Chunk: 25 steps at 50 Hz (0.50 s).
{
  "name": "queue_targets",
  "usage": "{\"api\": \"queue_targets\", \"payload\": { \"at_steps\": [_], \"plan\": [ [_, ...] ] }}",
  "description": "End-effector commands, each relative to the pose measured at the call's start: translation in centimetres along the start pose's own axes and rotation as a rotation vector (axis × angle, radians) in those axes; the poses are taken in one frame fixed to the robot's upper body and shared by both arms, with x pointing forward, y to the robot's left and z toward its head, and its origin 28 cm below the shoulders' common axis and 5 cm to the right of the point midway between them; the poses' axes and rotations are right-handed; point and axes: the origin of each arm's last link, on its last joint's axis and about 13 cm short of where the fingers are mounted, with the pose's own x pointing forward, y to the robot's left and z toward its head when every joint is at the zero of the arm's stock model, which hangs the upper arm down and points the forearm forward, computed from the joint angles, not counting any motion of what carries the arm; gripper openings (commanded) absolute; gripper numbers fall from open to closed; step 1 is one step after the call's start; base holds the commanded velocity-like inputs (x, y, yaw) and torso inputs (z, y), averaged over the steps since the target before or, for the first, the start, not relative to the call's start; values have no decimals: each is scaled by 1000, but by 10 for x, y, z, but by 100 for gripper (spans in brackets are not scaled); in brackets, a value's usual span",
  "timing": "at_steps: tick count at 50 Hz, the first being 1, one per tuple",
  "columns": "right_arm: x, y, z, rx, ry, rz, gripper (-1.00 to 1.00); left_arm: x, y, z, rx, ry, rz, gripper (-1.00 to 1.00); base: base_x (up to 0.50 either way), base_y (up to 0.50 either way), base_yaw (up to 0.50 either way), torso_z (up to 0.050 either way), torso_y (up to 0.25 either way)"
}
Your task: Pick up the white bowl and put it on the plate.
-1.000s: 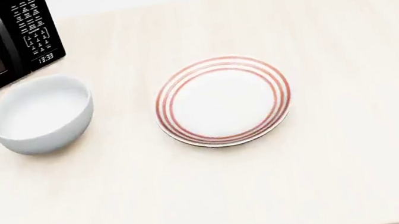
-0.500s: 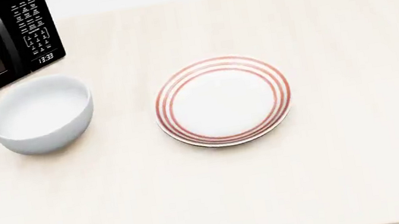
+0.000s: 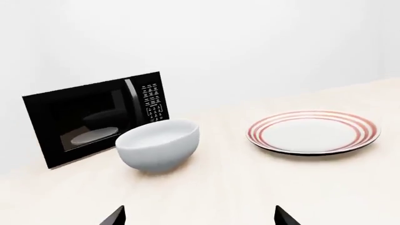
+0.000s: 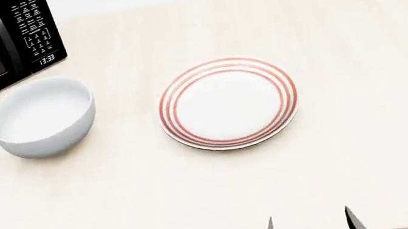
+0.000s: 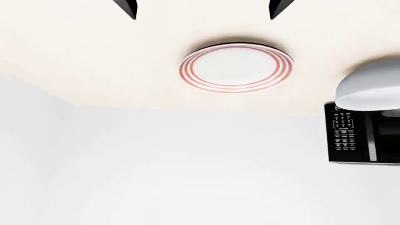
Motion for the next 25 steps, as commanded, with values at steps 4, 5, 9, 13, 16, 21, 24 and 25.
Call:
{"api": "queue_targets", "payload": {
  "at_steps": [4, 5, 9, 13, 16, 21, 24, 25],
  "plan": [
    [-19, 0, 66, -48, -195, -15, 100, -18, 7, 55, 60, -163, 36, 100, 0, 0, 0, 0, 0],
    [-21, 0, 70, -44, -209, -12, 100, -21, 8, 63, 55, -180, 34, 100, 0, 0, 0, 0, 0],
    [-23, 2, 76, -48, -233, -17, 100, -27, 10, 83, 52, -238, 39, 100, 0, 0, 0, 0, 0],
    [-24, 2, 77, -43, -241, -19, 100, -32, 12, 97, 45, -277, 47, 100, 0, 0, 0, 0, 0],
    [-24, 2, 76, -39, -242, -23, 100, -34, 13, 103, 33, -294, 48, 100, 0, 0, 0, 0, 0],
    [-24, 1, 73, -28, -257, -33, 100, -36, 14, 112, 21, -322, 58, 100, 0, 0, 0, 0, 0],
    [-23, 1, 71, -32, -256, -31, 100, -37, 15, 113, 19, -326, 64, 100, 0, 0, 0, 0, 0],
    [-23, 2, 70, -18, -258, -4, 100, -37, 15, 113, 19, -328, 66, 100, 0, 0, 0, 0, 0]
  ]
}}
